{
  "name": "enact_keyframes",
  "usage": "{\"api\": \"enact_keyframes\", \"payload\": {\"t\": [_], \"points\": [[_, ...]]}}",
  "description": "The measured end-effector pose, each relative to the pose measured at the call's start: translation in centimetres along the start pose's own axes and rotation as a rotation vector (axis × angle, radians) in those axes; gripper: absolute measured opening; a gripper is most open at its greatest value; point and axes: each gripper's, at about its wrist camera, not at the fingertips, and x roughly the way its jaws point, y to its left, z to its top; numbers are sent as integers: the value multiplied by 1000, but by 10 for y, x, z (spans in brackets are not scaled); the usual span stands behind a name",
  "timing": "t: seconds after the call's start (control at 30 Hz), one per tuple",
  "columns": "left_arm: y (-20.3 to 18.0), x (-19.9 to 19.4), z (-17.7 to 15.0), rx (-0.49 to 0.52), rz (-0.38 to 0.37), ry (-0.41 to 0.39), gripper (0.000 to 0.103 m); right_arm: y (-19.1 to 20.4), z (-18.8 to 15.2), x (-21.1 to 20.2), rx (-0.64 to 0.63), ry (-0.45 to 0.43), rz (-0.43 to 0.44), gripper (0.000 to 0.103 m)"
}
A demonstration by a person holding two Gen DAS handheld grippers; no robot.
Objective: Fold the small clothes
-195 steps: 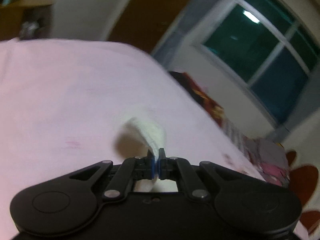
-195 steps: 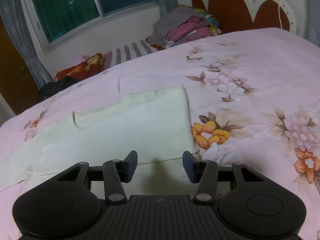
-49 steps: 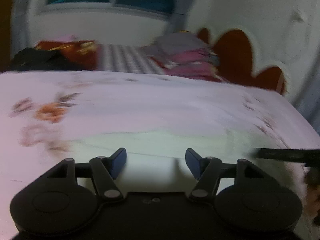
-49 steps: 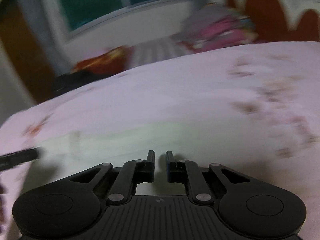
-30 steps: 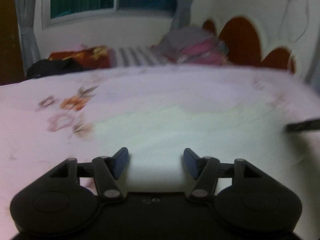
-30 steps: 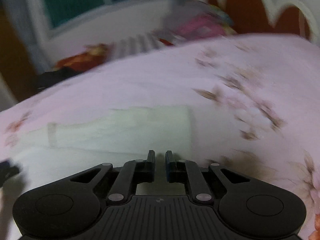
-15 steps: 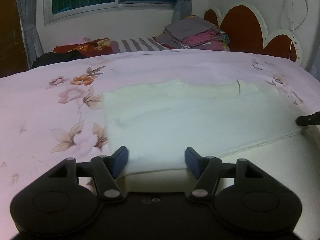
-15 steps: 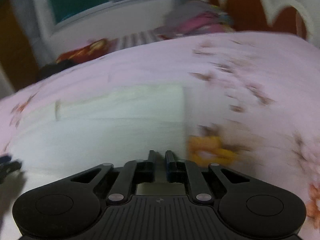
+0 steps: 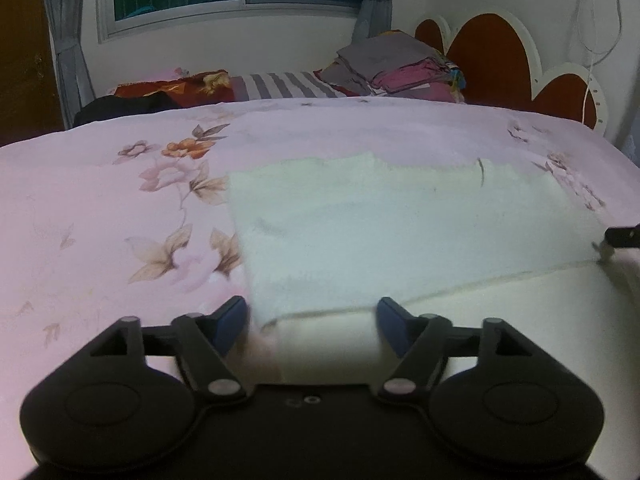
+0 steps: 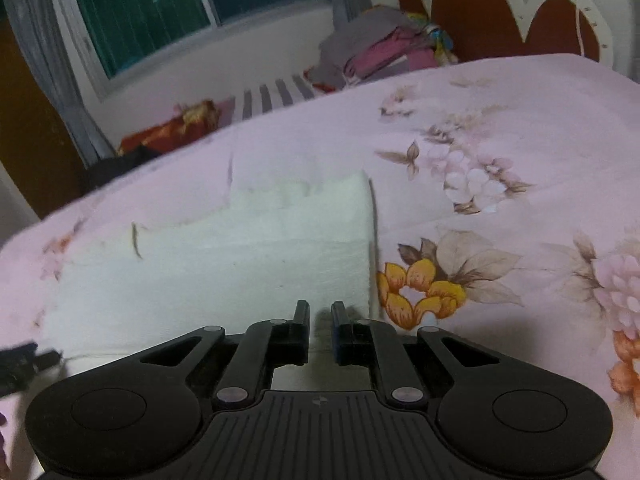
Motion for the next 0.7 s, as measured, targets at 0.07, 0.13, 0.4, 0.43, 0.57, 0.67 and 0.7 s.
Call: {"api": "enact_keyframes", "payload": {"t": [0.07, 0.13, 0.4, 0.43, 0.57, 0.67, 0.7], "points": [[1, -5, -6, 15, 10, 3, 78, 0, -3, -15, 14, -21, 18, 10], [3, -10, -11, 20, 11, 8, 78, 1, -7, -27, 20, -34, 26, 10], [2, -40, -29, 27, 49, -7, 83, 10, -32, -64, -8, -94, -8, 84], [2, -45, -32, 22, 55, -9, 83, 10, -33, -65, -9, -82, -6, 84], [-1, -66, -44, 15, 71, -12, 82, 6, -41, -77, 6, -65, 33, 83], [-6, -85, -57, -10, 65, -5, 77, 1, -50, -92, -6, -51, 49, 74], [-7, -92, -64, -21, 60, -2, 75, -3, -54, -97, -9, -42, 51, 67]]}}
